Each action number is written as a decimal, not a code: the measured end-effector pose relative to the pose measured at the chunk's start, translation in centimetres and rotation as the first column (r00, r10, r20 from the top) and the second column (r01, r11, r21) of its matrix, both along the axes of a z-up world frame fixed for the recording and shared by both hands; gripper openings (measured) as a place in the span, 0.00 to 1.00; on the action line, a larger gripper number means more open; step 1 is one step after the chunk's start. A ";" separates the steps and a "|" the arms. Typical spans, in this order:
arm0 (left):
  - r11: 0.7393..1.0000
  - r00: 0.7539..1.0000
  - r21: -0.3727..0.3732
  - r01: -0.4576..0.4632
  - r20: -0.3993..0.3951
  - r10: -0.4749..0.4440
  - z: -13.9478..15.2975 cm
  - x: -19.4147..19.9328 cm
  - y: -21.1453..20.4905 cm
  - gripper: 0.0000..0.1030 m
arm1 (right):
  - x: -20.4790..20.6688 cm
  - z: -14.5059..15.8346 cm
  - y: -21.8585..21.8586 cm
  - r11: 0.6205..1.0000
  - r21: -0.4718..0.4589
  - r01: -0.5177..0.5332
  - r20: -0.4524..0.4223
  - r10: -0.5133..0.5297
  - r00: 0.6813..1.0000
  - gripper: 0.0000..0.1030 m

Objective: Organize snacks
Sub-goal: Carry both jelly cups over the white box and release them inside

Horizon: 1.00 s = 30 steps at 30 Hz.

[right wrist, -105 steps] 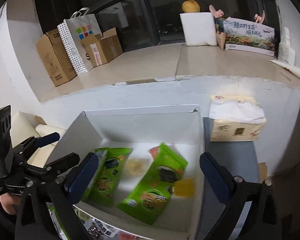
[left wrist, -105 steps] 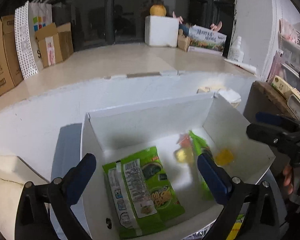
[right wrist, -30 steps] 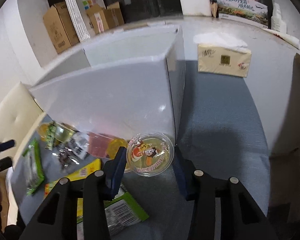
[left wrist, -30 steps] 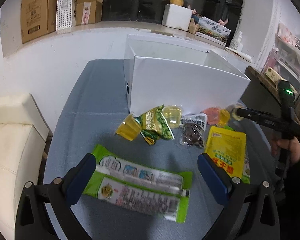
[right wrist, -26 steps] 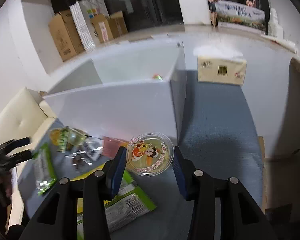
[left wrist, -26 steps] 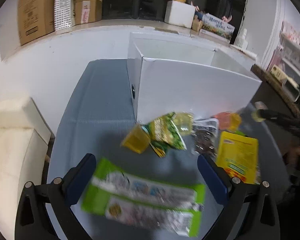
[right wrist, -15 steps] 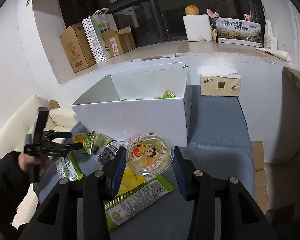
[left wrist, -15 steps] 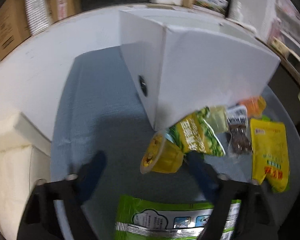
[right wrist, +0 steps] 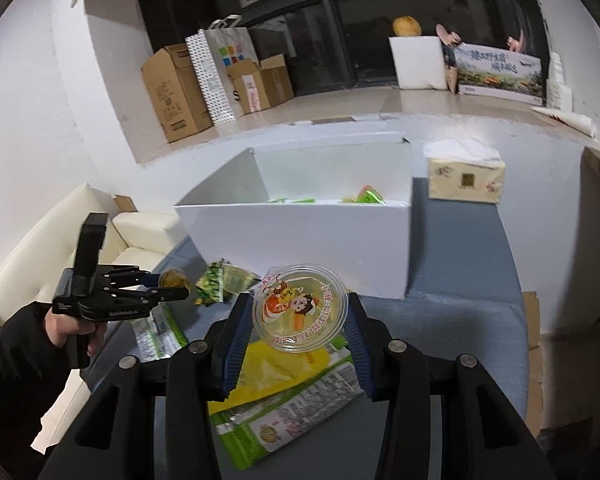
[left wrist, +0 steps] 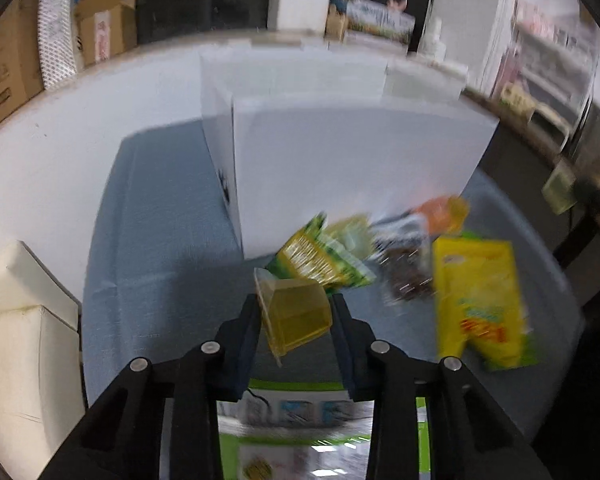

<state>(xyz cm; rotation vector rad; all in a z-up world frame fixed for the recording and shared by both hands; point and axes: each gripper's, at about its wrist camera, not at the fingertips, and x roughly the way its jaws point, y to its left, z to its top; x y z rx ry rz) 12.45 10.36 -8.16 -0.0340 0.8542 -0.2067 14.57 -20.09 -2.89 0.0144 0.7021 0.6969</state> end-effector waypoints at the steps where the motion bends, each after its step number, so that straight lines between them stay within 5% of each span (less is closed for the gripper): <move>1: 1.000 1.000 -0.007 -0.003 0.027 0.003 0.9 -0.6 -0.3 0.37 | -0.2 0.3 0.2 1.000 0.001 -0.009 0.009 0.009 1.000 0.48; 7: 0.994 0.985 -0.106 -0.014 0.167 0.032 7.3 -1.0 -0.8 0.37 | 0.2 2.4 1.8 0.999 0.010 -0.044 0.054 0.043 0.998 0.48; 14: 0.987 0.971 -0.159 -0.006 0.237 0.044 11.8 6.7 -2.0 0.37 | 5.4 6.1 5.0 0.997 0.001 -0.072 0.125 0.071 0.990 0.48; 19: 0.991 0.986 -0.134 -0.018 0.161 0.040 10.2 13.7 -3.3 0.37 | 12.4 5.6 6.9 0.999 -0.040 -0.029 0.062 0.031 0.998 0.48; 25: 0.996 0.997 -0.079 -0.045 0.051 0.049 6.6 16.6 -3.9 0.38 | 16.9 1.5 8.4 0.990 -0.138 -0.020 -0.025 0.017 1.000 0.49; 26: 0.996 0.997 -0.058 -0.067 0.043 0.069 6.1 16.8 -3.9 0.45 | 17.2 0.9 8.5 0.988 -0.152 -0.013 -0.037 0.008 0.999 0.50; 27: 0.996 0.996 -0.045 -0.080 0.042 0.082 5.7 16.7 -3.8 0.61 | 17.3 0.4 8.4 0.988 -0.155 -0.005 -0.045 -0.002 0.999 0.60; 28: 0.995 0.995 -0.043 -0.091 0.037 0.092 5.5 16.7 -3.5 0.71 | 17.5 0.1 8.3 0.988 -0.154 0.005 -0.058 -0.014 0.998 0.80; 29: 0.993 0.993 -0.055 -0.106 0.035 0.109 5.3 16.5 -3.1 0.87 | 17.5 -0.2 8.2 0.989 -0.148 0.013 -0.070 -0.023 0.997 0.88; 30: 0.992 0.993 -0.063 -0.111 0.041 0.114 5.3 16.3 -2.9 0.91 | 17.4 -0.2 7.8 0.991 -0.129 0.021 -0.072 -0.030 0.997 0.89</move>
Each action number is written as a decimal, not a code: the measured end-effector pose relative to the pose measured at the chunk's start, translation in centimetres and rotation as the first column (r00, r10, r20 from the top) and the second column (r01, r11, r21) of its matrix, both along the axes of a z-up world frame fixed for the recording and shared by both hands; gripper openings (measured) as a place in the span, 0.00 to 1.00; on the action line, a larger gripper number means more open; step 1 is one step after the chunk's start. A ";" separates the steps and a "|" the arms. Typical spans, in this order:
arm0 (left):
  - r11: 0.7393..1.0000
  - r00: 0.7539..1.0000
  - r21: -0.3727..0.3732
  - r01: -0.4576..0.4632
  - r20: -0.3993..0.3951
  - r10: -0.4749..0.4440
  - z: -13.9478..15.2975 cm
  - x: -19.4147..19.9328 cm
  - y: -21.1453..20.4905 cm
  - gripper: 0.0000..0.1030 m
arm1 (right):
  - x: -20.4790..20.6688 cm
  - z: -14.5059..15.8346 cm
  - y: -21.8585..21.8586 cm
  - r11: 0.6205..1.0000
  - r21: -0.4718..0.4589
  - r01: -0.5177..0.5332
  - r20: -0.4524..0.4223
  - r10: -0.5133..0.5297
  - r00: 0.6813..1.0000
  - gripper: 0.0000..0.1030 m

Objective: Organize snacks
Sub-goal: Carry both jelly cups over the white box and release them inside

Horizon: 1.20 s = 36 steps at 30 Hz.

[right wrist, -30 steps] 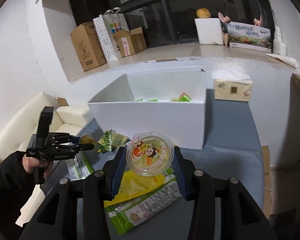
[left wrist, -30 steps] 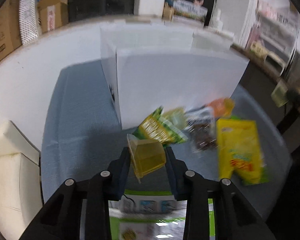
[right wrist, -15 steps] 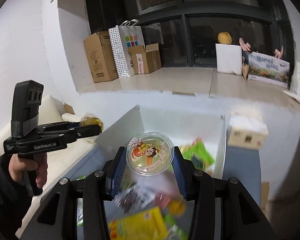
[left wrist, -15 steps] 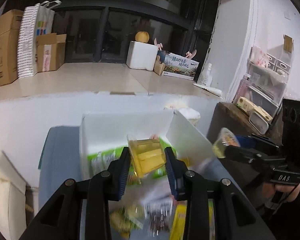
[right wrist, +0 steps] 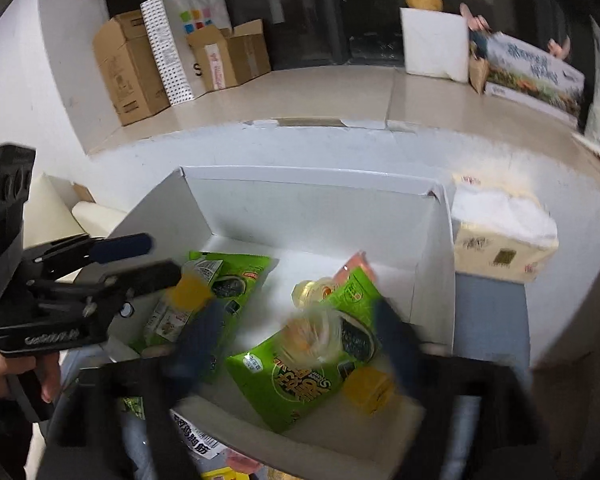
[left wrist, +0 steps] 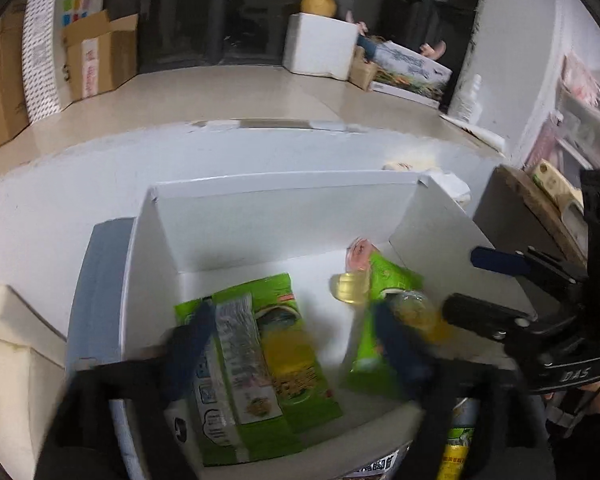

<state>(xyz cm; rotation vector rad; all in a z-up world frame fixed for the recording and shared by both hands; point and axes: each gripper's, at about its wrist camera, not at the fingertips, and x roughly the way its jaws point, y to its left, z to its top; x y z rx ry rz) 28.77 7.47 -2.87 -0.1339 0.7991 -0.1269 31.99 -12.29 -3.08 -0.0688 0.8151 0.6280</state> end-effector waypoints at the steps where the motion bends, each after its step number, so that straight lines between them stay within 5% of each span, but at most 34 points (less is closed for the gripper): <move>1: 1.000 1.000 -0.008 0.000 0.007 0.000 0.0 -0.2 0.2 0.91 | 0.0 0.1 -0.2 1.000 0.012 0.001 0.001 -0.001 1.000 0.89; 12: 1.000 0.999 0.028 0.003 0.043 -0.004 2.2 -3.1 0.6 1.00 | -2.5 3.7 -1.6 0.996 0.090 0.011 0.071 -0.018 0.997 1.00; 20: 1.000 0.992 0.028 -0.010 0.128 0.006 4.3 -12.7 2.5 1.00 | -10.1 6.9 -4.5 0.977 0.201 -0.072 0.150 0.042 0.988 1.00; 31: 0.993 0.993 0.010 -0.116 -0.027 0.116 -3.4 -21.6 3.8 1.00 | -18.4 1.7 -6.2 0.969 0.233 -0.085 0.103 0.063 0.993 1.00; 36: 0.992 0.989 0.022 -0.127 -0.073 0.128 -5.2 -23.2 4.1 1.00 | -18.9 -0.1 -6.3 0.992 0.127 -0.026 0.075 0.017 0.997 1.00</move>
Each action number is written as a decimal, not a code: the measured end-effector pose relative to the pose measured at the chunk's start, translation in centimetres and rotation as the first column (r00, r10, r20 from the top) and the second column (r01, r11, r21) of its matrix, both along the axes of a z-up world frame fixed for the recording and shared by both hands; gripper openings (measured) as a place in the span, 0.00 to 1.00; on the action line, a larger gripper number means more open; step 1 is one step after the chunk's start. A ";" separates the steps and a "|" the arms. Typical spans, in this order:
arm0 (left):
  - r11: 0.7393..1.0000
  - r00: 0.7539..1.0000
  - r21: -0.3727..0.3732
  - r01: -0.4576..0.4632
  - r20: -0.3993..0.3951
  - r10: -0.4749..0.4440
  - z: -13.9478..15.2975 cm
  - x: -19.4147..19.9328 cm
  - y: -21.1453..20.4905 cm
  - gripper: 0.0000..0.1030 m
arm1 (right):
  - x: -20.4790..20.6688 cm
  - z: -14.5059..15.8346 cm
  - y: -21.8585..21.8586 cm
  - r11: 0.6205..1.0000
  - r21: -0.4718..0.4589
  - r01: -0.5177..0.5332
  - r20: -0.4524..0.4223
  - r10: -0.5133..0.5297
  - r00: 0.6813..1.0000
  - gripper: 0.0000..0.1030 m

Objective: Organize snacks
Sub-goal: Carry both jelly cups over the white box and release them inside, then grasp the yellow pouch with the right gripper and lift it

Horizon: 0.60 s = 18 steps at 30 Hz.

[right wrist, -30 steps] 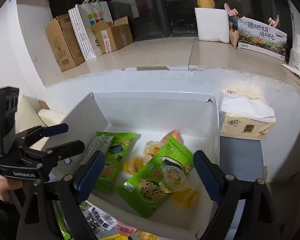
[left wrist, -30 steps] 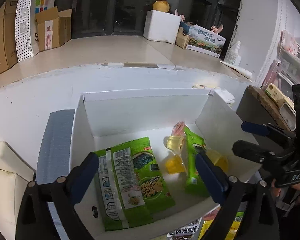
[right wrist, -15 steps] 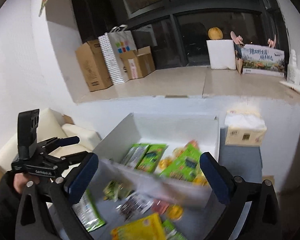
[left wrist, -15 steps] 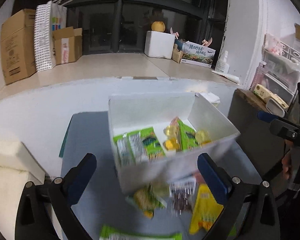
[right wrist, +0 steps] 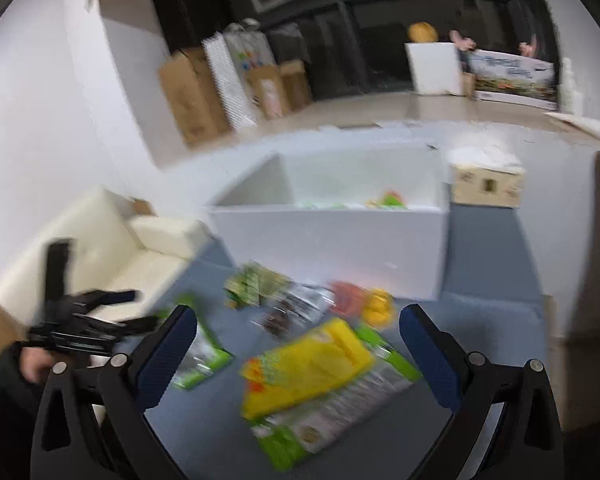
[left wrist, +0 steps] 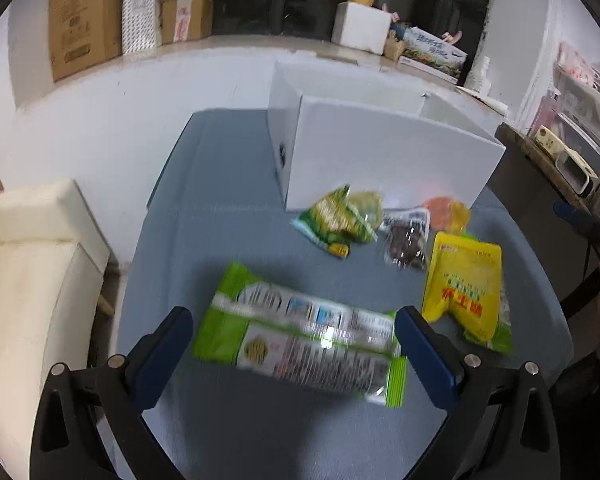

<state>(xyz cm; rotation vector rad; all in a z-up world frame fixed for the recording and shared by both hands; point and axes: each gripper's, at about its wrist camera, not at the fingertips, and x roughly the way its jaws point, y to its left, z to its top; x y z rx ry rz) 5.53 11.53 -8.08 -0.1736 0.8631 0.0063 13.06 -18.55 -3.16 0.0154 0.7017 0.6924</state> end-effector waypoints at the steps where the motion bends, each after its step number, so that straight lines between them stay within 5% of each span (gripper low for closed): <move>1: 1.000 1.000 -0.013 -0.008 0.000 0.008 -0.2 -0.4 0.1 1.00 | 0.2 -0.7 -0.1 0.999 -0.032 0.041 -0.027 -0.042 0.999 1.00; 5: 0.998 1.000 -0.059 -0.031 -0.001 0.031 -0.9 -1.2 0.0 1.00 | 0.8 -4.0 -0.4 0.995 -0.040 0.089 -0.181 -0.095 0.979 1.00; 12: 0.997 1.000 -0.076 0.000 -0.005 0.000 -1.1 -1.2 -0.8 1.00 | 0.8 -7.0 2.7 0.996 -0.092 0.016 -0.252 -0.038 0.967 1.00; 18: 0.995 1.000 -0.096 0.001 -0.021 -0.003 -1.7 -1.0 -0.6 1.00 | 3.0 -8.5 2.1 0.995 0.096 0.005 -0.360 0.030 0.933 0.97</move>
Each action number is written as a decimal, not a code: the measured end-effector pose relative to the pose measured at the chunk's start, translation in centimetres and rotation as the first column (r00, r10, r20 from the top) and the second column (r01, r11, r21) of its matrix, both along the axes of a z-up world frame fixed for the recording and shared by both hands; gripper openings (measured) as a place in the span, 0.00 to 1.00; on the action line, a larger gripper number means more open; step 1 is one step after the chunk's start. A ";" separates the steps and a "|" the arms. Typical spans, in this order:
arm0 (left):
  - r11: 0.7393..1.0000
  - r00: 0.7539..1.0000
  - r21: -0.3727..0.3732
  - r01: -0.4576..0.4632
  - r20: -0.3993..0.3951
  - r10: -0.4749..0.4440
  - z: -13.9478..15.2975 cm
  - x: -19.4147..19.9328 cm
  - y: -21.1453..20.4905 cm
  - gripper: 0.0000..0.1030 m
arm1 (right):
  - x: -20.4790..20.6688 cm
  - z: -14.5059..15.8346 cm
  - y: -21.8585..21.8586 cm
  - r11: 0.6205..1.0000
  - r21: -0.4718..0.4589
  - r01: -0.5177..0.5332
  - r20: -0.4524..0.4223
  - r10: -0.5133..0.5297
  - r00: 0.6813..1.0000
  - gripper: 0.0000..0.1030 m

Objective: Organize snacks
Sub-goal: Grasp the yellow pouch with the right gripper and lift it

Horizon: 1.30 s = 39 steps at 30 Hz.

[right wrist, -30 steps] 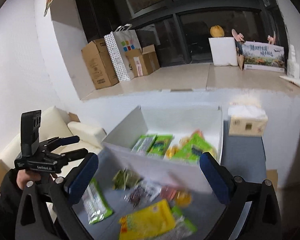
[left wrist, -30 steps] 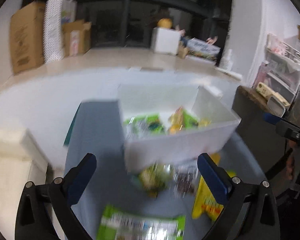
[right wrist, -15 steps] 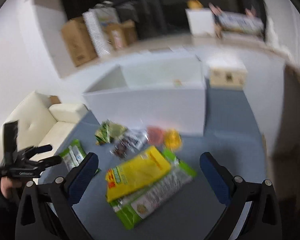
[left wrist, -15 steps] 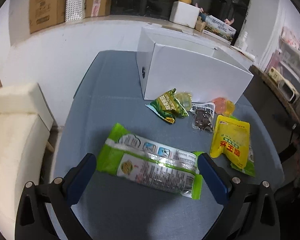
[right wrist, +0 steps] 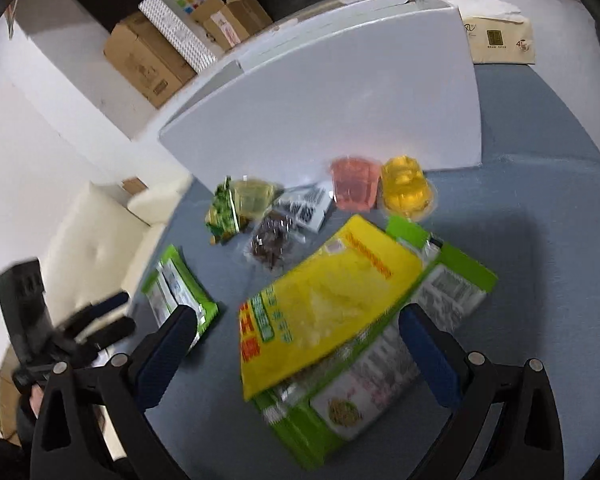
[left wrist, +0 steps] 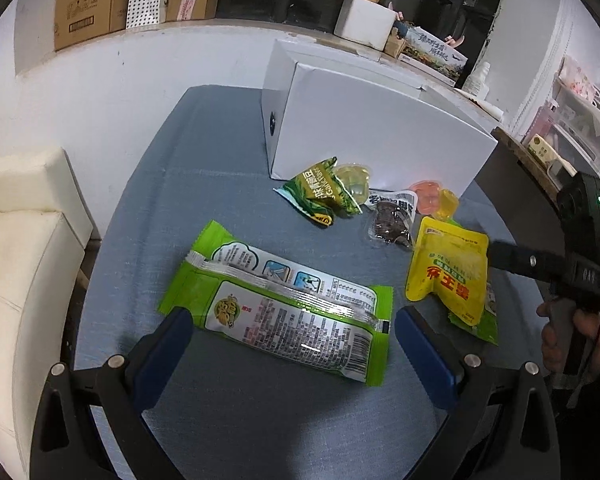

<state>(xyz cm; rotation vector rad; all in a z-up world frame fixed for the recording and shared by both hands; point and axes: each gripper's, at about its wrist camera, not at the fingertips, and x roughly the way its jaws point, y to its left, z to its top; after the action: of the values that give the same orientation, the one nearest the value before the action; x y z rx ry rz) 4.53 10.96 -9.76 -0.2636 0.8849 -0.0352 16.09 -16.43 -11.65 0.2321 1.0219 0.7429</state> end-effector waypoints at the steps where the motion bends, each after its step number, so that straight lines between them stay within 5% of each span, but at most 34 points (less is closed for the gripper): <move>1: 1.000 1.000 -0.003 0.000 -0.001 0.000 -0.1 0.1 0.0 1.00 | 0.4 0.0 0.1 1.000 0.020 -0.004 -0.010 0.004 1.000 0.90; 5: 1.000 1.000 -0.008 0.001 -0.001 -0.001 -0.2 0.1 0.1 1.00 | 1.6 0.2 1.5 0.999 0.034 0.000 -0.037 0.001 0.999 0.65; 10: 1.000 1.000 -0.024 -0.017 -0.004 0.017 -0.5 0.2 0.7 1.00 | 1.4 0.9 4.7 0.998 -0.009 -0.060 -0.018 0.060 0.998 0.64; 17: 0.998 1.000 -0.056 -0.019 -0.007 0.018 -1.1 0.3 1.1 1.00 | 0.2 1.0 9.6 0.969 -0.195 -0.151 -0.001 0.154 0.988 0.62; 22: 0.997 1.000 -0.074 -0.024 -0.011 0.023 -1.5 0.5 1.4 1.00 | -0.6 -0.6 11.8 0.942 -0.248 -0.225 -0.030 0.225 0.974 0.13; 31: 0.996 0.999 -0.079 -0.037 -0.013 0.037 -1.8 0.7 2.0 1.00 | -1.4 1.1 9.7 0.962 -0.151 -0.226 0.019 0.232 0.973 0.05; 39: 0.999 1.000 -0.051 -0.012 0.011 0.012 -0.8 1.3 1.0 1.00 | -2.8 7.3 5.4 0.962 -0.209 -0.177 0.203 0.220 0.954 0.01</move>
<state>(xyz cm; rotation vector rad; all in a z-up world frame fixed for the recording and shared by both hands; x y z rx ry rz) 5.87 11.99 -10.57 -0.3161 0.8720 -0.0482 13.27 -11.02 -4.40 -0.1205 0.8998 0.8285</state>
